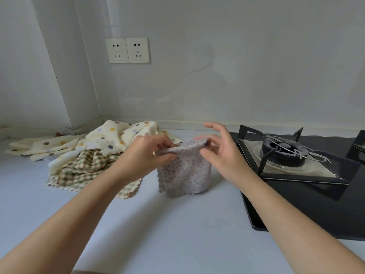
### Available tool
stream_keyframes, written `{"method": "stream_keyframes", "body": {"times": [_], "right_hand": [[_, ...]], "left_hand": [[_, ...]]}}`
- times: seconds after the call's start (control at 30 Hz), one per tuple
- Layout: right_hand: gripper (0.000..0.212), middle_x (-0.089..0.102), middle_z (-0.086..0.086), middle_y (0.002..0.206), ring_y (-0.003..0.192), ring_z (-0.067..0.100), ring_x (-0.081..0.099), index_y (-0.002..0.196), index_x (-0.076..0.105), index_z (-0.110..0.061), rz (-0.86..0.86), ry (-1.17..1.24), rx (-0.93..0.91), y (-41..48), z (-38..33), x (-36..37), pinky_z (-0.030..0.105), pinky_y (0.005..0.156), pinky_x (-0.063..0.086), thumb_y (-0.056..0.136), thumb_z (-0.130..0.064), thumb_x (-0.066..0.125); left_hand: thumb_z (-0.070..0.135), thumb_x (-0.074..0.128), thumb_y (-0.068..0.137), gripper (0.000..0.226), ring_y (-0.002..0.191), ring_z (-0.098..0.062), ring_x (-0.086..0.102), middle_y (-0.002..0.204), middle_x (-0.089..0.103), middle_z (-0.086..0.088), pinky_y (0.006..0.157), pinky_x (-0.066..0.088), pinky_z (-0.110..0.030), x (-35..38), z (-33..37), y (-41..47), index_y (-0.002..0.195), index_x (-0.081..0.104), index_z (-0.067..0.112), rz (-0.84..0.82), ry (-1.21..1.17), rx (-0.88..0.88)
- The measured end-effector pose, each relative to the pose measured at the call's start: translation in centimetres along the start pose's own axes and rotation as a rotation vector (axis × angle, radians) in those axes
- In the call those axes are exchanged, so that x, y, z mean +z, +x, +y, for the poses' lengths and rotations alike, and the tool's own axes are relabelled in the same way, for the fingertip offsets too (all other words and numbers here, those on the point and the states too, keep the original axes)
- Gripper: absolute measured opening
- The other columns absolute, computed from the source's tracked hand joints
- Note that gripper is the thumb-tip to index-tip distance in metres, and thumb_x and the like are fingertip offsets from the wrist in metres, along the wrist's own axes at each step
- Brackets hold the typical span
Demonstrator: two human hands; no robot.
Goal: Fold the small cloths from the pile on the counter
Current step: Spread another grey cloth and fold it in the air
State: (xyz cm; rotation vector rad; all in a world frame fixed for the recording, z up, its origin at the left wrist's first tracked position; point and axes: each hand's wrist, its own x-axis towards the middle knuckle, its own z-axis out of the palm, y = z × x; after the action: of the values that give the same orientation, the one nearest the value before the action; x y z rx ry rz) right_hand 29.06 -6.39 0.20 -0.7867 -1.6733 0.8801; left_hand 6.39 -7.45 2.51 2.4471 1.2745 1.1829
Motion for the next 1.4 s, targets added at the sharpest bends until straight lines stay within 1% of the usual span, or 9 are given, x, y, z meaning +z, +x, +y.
{"method": "stream_keyframes", "body": {"times": [0.17,0.3,0.43,0.5,0.6,0.73,0.97,1.17,1.4], "right_hand": [[0.026,0.065,-0.008,0.111,0.100,0.010,0.061,0.104,0.064,-0.025,-0.109,-0.343,-0.190,-0.1,-0.8,-0.6,0.017,0.087,0.047,0.088,-0.005,0.065],[0.012,0.067,-0.002,0.095,0.086,0.011,0.060,0.089,0.066,-0.015,-0.142,-0.438,-0.224,-0.2,-0.9,-0.8,0.023,0.080,0.049,0.083,-0.006,0.071],[0.010,0.068,-0.002,0.099,0.096,0.009,0.062,0.085,0.068,-0.013,-0.157,-0.465,-0.245,-0.1,-0.9,-1.1,0.020,0.083,0.045,0.081,-0.007,0.074],[0.008,0.067,-0.004,0.094,0.094,0.010,0.062,0.083,0.068,-0.014,-0.165,-0.531,-0.230,-0.1,-0.6,-1.1,0.027,0.083,0.047,0.081,-0.013,0.076],[0.010,0.065,-0.007,0.085,0.082,0.011,0.061,0.080,0.067,-0.016,-0.143,-0.593,-0.242,-0.1,-0.4,-1.4,0.038,0.080,0.049,0.083,-0.020,0.075],[0.017,0.063,-0.011,0.082,0.081,0.011,0.061,0.079,0.061,-0.020,-0.109,-0.626,-0.277,-0.3,-1.1,-1.4,0.037,0.076,0.050,0.083,-0.036,0.068],[0.019,0.066,-0.012,0.070,0.076,0.005,0.066,0.076,0.061,-0.012,0.031,-0.575,-0.224,-0.2,-0.6,-1.3,0.038,0.079,0.054,0.083,-0.025,0.073],[0.024,0.066,-0.003,0.070,0.066,0.008,0.064,0.079,0.052,-0.014,0.115,-0.569,-0.242,-0.2,-0.6,-1.3,0.026,0.065,0.052,0.082,-0.014,0.076],[0.006,0.066,-0.018,0.106,0.096,0.004,0.061,0.090,0.066,-0.025,-0.092,-0.736,-0.285,-0.1,-0.6,-1.8,0.040,0.079,0.054,0.088,-0.020,0.064]], "left_hand": [[0.029,0.070,0.076,0.011,0.077,-0.012,0.062,0.079,0.070,0.009,0.079,0.050,-0.033,-0.4,0.3,0.1,0.086,0.069,0.022,-0.028,-0.024,0.006],[0.016,0.074,0.078,0.012,0.080,-0.010,0.062,0.080,0.069,0.012,0.079,0.049,-0.032,-0.4,0.5,0.1,0.085,0.069,0.024,-0.053,-0.019,0.007],[0.005,0.074,0.078,0.022,0.081,-0.008,0.062,0.082,0.069,0.015,0.077,0.050,-0.028,-0.6,0.5,0.1,0.084,0.068,0.025,-0.056,-0.015,0.012],[0.003,0.074,0.077,0.023,0.082,-0.007,0.063,0.083,0.069,0.015,0.076,0.050,-0.026,-0.6,0.5,0.1,0.083,0.068,0.025,-0.056,-0.023,0.013],[0.002,0.073,0.077,0.023,0.081,-0.008,0.063,0.083,0.070,0.014,0.074,0.051,-0.025,-0.6,0.4,0.1,0.082,0.068,0.025,-0.052,-0.005,0.010],[0.001,0.073,0.076,0.032,0.079,-0.005,0.062,0.082,0.069,0.012,0.072,0.048,-0.018,-0.7,0.3,0.1,0.079,0.064,0.031,-0.004,0.019,0.021],[0.011,0.081,0.074,0.039,0.078,-0.002,0.060,0.075,0.066,0.011,0.069,0.045,-0.011,-0.7,0.0,0.3,0.070,0.054,0.039,0.037,0.104,0.026],[0.022,0.084,0.071,0.024,0.073,0.004,0.054,0.068,0.059,0.015,0.067,0.044,-0.018,-0.6,-0.3,0.5,0.070,0.060,0.019,0.084,0.149,0.057],[0.025,0.084,0.068,0.029,0.069,0.006,0.052,0.065,0.055,0.016,0.067,0.037,-0.005,-0.9,0.0,0.4,0.067,0.058,0.014,0.112,0.155,0.129]]}}
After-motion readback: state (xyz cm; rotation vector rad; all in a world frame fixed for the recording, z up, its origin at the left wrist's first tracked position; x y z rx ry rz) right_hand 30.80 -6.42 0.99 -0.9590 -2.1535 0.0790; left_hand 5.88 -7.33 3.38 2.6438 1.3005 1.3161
